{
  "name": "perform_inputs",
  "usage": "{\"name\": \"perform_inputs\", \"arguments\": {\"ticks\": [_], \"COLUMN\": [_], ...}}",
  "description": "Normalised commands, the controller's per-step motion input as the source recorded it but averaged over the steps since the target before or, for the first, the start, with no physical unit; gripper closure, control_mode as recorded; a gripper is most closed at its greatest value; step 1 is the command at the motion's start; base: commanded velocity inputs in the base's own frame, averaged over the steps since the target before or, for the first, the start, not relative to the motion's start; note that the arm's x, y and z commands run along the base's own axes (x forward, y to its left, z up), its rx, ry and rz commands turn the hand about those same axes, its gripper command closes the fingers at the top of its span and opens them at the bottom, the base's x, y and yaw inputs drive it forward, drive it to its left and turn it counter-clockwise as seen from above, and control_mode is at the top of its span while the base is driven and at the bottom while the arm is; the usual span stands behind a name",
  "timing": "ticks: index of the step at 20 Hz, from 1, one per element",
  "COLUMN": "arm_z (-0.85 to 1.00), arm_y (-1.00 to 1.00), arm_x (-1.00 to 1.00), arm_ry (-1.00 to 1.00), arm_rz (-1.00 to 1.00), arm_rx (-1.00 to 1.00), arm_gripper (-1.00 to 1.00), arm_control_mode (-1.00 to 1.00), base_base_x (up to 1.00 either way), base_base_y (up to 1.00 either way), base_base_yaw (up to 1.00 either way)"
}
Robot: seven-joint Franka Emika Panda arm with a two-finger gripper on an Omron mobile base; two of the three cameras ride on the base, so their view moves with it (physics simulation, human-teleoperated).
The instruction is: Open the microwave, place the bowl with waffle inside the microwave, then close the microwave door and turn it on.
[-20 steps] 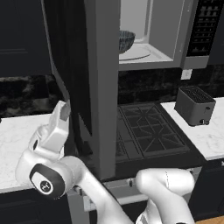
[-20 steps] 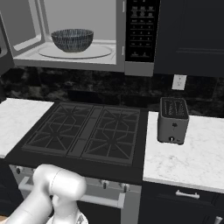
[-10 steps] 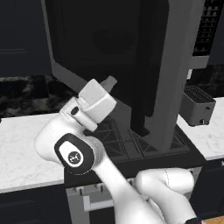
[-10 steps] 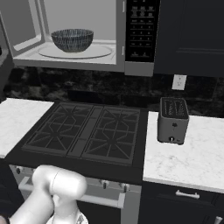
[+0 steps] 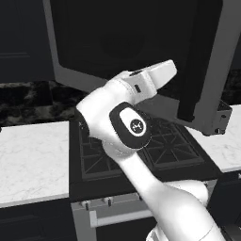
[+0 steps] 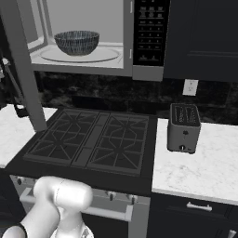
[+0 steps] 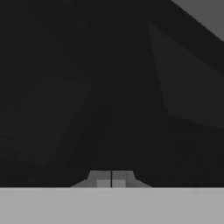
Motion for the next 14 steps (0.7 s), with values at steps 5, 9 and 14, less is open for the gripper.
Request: {"name": "perform_inputs", "arguments": {"ticks": [5,9,14], "arm_z": [0.09,0.02,0.02], "arm_y": [-0.55,-0.40,-0.26], "arm_x": [0.76,0.71,0.68], "arm_ry": [0.42,0.44,0.36], "arm_rz": [0.31,0.45,0.57], "arm_rx": [0.02,0.01,0.04], "arm_gripper": [1.00,1.00,1.00], "arm_control_mode": [-1.00,-1.00,-1.00], "base_base_x": [0.00,0.00,0.00], "base_base_y": [0.00,0.00,0.00], "base_base_yaw": [0.00,0.00,0.00]}}
